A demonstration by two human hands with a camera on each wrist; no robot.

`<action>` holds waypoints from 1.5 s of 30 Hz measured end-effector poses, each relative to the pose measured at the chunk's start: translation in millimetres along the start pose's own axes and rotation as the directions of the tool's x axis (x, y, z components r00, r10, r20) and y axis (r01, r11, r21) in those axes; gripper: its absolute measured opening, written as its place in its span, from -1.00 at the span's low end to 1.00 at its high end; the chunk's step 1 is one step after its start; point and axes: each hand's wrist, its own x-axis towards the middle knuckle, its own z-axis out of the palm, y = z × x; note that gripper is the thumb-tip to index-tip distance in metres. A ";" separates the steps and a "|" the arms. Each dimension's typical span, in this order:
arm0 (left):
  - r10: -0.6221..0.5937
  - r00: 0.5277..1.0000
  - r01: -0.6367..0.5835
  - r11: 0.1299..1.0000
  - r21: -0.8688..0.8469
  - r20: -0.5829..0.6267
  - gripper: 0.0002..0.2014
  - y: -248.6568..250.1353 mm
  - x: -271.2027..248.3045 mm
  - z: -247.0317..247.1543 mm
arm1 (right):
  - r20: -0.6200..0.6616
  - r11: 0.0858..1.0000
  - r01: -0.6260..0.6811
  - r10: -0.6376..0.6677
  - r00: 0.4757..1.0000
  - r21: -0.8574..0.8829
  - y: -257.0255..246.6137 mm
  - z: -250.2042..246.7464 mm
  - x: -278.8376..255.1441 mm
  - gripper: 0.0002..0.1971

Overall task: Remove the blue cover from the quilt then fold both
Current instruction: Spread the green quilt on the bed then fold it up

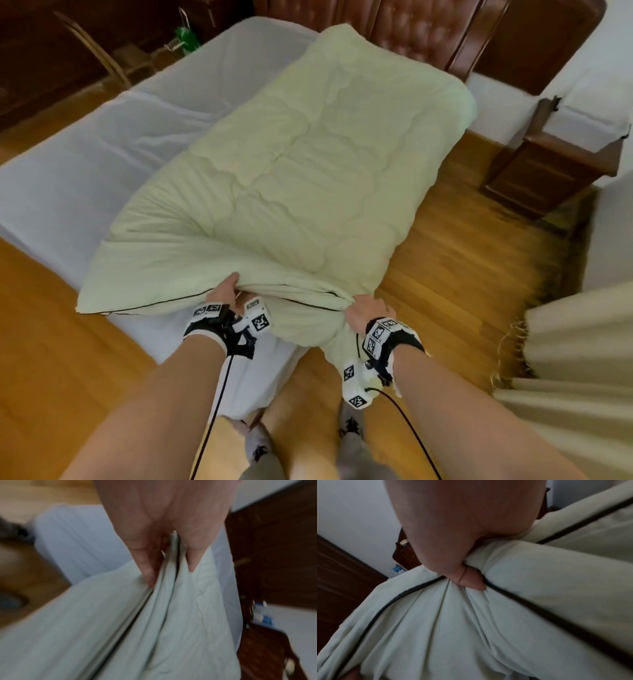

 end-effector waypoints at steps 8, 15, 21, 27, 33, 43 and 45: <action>0.352 0.936 -0.347 0.930 0.120 -0.022 -0.78 70.8 4.0 31.5 | -0.151 0.987 -0.123 0.107 0.983 -0.101 -33.5 -23.8 2.2 -0.63; 0.610 0.766 -0.638 0.683 0.355 0.204 -0.69 130.7 7.2 123.6 | -0.309 0.987 -0.145 0.116 0.944 -0.073 -44.3 -78.4 60.6 -0.64; 0.593 0.742 -0.664 0.585 0.467 0.313 -0.83 162.9 52.5 280.8 | -0.225 0.991 -0.106 0.084 0.971 -0.086 -17.1 -158.5 197.5 -0.64; 0.448 0.797 -0.602 0.645 0.471 0.406 -0.78 184.0 140.4 470.4 | -0.220 0.985 -0.074 0.039 0.975 -0.155 20.6 -255.0 369.6 -0.60; 0.173 0.898 -0.409 0.666 0.624 0.404 -0.59 162.9 199.2 507.1 | -0.239 0.994 0.042 -0.065 0.969 -0.100 14.7 -274.3 449.6 -0.39; 0.140 0.984 -0.170 0.570 0.804 0.109 -0.67 180.5 193.4 433.7 | 0.208 0.982 0.148 -0.169 0.963 0.114 -48.3 -268.3 440.9 -0.36; 0.159 0.982 -0.177 0.559 0.810 0.105 -0.67 186.6 182.2 431.7 | 0.214 0.979 0.152 -0.179 0.960 0.138 -51.9 -275.8 431.0 -0.37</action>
